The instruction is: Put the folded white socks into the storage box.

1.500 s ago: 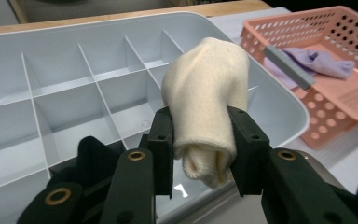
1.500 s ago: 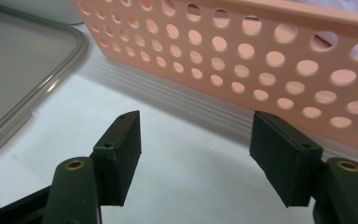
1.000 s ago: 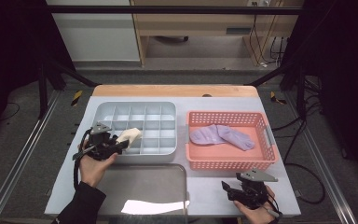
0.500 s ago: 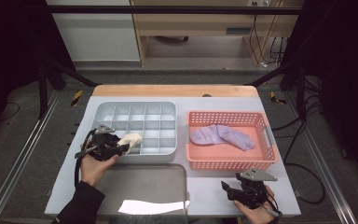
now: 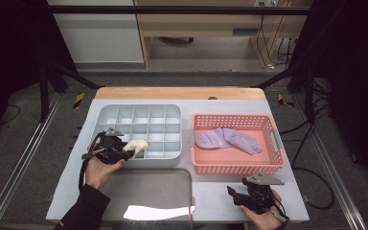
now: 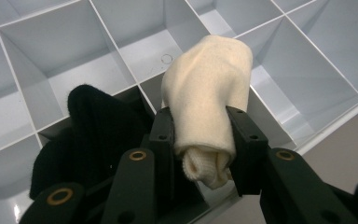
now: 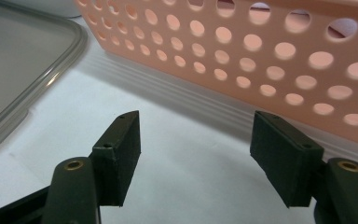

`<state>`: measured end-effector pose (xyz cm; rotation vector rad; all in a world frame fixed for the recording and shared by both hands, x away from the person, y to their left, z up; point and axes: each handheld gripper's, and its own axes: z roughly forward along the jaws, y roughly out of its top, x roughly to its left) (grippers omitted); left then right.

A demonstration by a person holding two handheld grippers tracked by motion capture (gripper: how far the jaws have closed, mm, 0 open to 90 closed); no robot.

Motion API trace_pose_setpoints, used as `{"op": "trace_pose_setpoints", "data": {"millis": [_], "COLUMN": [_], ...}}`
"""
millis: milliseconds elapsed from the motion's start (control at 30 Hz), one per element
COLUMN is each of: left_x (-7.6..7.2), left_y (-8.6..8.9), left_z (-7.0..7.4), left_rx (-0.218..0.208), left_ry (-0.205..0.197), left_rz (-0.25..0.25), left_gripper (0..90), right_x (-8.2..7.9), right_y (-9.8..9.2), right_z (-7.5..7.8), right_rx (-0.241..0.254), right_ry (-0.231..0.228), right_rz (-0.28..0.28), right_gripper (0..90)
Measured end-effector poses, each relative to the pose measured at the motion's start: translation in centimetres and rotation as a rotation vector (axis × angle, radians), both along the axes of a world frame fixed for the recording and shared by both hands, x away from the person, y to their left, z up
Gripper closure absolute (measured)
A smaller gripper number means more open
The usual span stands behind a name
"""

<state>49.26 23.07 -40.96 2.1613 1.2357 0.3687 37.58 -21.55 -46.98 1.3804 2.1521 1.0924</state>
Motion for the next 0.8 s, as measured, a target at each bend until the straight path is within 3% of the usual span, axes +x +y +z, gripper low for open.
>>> {"op": "trace_pose_setpoints", "data": {"millis": [533,800], "left_x": [0.3,0.7], "left_y": [-1.2,-1.7], "left_z": [-0.2,-0.3], "left_rx": [0.035,0.058], "left_ry": [0.024,0.066], "left_rz": [0.005,-0.005], "left_gripper": [65.8,66.2], "right_x": [0.0,0.1], "right_y": [0.1,0.1], "right_z": [0.0,-0.1], "right_rx": [0.003,0.003], "right_ry": [0.003,0.004], "right_rz": [0.002,0.007], "right_gripper": [33.9,33.9]}}
